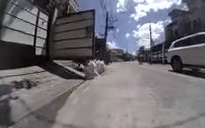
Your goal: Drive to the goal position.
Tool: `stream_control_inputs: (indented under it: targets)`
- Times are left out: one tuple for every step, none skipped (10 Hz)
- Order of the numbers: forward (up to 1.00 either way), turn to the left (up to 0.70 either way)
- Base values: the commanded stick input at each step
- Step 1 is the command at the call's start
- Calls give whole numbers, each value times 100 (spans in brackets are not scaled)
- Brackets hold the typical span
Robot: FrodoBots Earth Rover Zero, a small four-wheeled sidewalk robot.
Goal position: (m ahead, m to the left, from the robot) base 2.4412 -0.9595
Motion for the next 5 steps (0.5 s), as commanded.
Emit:
stream_control_inputs:
  targets:
    - [100, -40]
    - [100, -40]
    - [100, -40]
    - [100, -40]
    - [100, -40]
